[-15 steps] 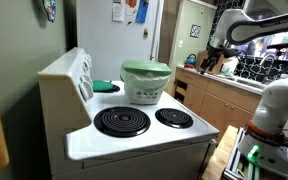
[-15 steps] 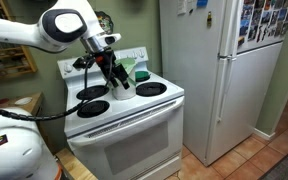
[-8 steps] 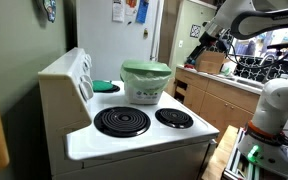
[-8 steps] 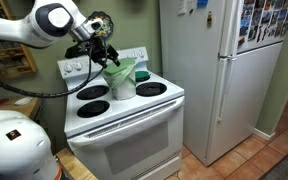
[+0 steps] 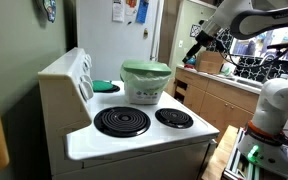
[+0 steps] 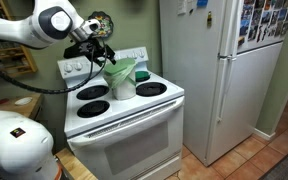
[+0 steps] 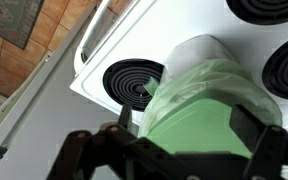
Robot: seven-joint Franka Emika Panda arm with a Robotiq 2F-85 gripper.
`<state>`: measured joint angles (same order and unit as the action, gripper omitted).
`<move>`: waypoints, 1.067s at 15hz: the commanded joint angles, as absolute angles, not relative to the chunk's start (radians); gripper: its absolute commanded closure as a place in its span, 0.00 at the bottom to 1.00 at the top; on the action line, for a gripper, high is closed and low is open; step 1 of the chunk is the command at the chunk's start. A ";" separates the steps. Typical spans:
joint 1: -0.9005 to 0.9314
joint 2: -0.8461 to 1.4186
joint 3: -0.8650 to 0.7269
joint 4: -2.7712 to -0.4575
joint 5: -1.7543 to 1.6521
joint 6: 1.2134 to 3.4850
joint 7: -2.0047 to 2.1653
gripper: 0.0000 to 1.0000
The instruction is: Open the lid of the waste bin, take the paper towel out of it, then close the lid
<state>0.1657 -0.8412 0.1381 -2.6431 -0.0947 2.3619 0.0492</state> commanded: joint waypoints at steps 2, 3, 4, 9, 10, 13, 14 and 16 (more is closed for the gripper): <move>0.213 -0.794 0.136 -2.617 -0.057 2.435 -0.009 0.00; 0.246 -0.767 0.142 -2.608 -0.049 2.471 -0.041 0.00; 0.272 -0.747 0.141 -2.602 -0.042 2.497 -0.073 0.00; 0.377 -0.595 0.172 -2.561 -0.066 2.603 -0.220 0.00; 0.396 -0.569 0.169 -2.556 -0.068 2.622 -0.255 0.00; 0.395 -0.577 0.182 -2.568 -0.064 2.638 -0.245 0.00; 0.406 -0.554 0.182 -2.564 -0.064 2.658 -0.258 0.00; 0.413 -0.529 0.184 -2.557 -0.063 2.672 -0.268 0.00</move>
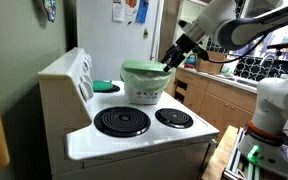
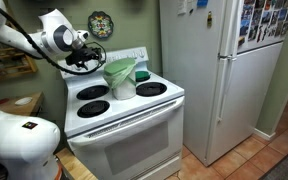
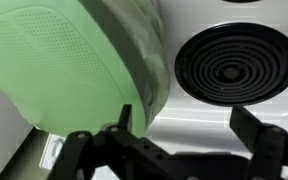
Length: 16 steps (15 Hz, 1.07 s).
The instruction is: Open the lid of the waste bin, take the paper towel out of it, then close the lid
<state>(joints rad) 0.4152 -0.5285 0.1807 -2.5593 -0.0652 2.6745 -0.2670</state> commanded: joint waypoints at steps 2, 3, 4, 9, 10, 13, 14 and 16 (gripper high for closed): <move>0.413 -0.524 0.183 -2.552 -0.064 2.673 -0.274 0.00; 0.364 -0.517 0.212 -2.552 -0.126 2.690 -0.264 0.00; 0.345 -0.504 0.228 -2.551 -0.144 2.709 -0.235 0.00; 0.192 -0.454 0.368 -2.562 -0.407 2.838 -0.163 0.00; 0.172 -0.444 0.387 -2.558 -0.435 2.846 -0.145 0.00; 0.095 -0.430 0.454 -2.551 -0.519 2.861 -0.093 0.00; 0.066 -0.431 0.478 -2.552 -0.551 2.868 -0.072 0.00; 0.016 -0.437 0.520 -2.554 -0.604 2.870 -0.032 0.00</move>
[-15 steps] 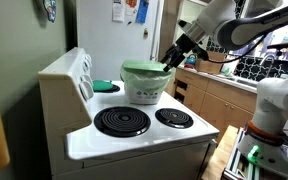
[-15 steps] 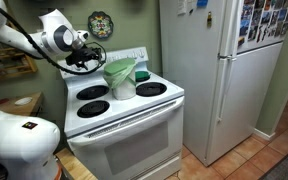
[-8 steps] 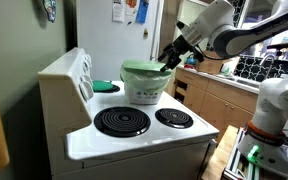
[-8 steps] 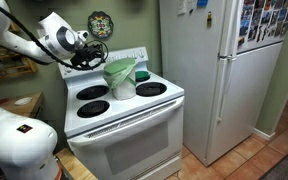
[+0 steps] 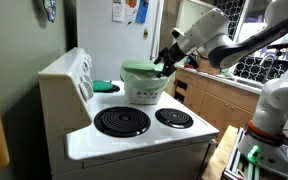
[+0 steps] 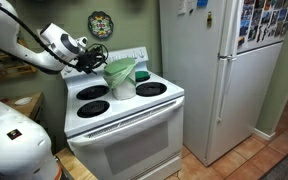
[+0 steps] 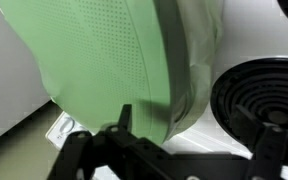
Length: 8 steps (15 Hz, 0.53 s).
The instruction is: Open the lid of the waste bin, take the paper towel out of it, then close the lid
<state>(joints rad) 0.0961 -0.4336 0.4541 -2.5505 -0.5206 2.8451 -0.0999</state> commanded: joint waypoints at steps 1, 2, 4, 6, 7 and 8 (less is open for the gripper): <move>-0.005 -0.440 0.537 -2.554 -0.626 2.872 -0.012 0.00; -0.027 -0.443 0.555 -2.553 -0.646 2.875 0.011 0.00; -0.068 -0.445 0.585 -2.551 -0.682 2.896 0.056 0.00; -0.111 -0.448 0.615 -2.550 -0.713 2.935 0.105 0.00; -0.133 -0.451 0.632 -2.549 -0.728 2.955 0.130 0.00; -0.157 -0.456 0.651 -2.550 -0.744 2.973 0.154 0.00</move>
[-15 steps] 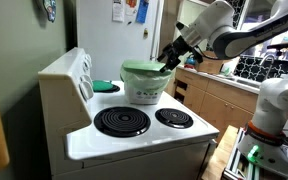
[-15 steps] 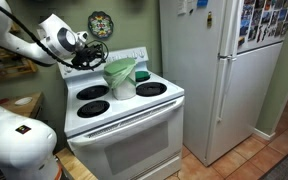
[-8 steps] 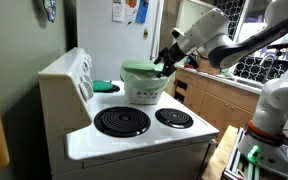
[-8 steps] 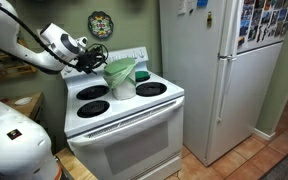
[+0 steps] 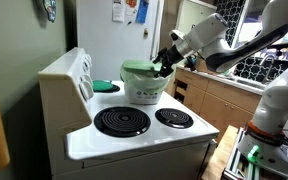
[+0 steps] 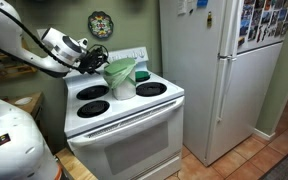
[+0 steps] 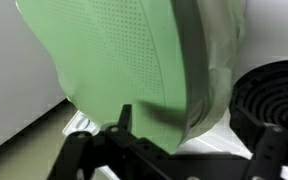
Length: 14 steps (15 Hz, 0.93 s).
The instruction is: Open the lid of the waste bin, take the paper towel out of it, then close the lid
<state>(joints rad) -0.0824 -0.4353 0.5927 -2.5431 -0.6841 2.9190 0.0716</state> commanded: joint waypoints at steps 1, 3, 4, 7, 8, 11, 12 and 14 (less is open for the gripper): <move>-0.183 -0.463 0.671 -2.552 -0.760 2.986 0.179 0.00; -0.229 -0.474 0.710 -2.552 -0.786 3.007 0.220 0.00; -0.251 -0.479 0.727 -2.553 -0.797 3.017 0.236 0.00; -0.309 -0.494 0.779 -2.553 -0.819 3.029 0.278 0.00; -0.322 -0.496 0.792 -2.554 -0.820 3.028 0.286 0.00; -0.365 -0.509 0.835 -2.555 -0.825 3.034 0.315 0.00; -0.377 -0.512 0.846 -2.554 -0.825 3.037 0.320 0.00; -0.403 -0.521 0.867 -2.557 -0.828 3.050 0.330 0.00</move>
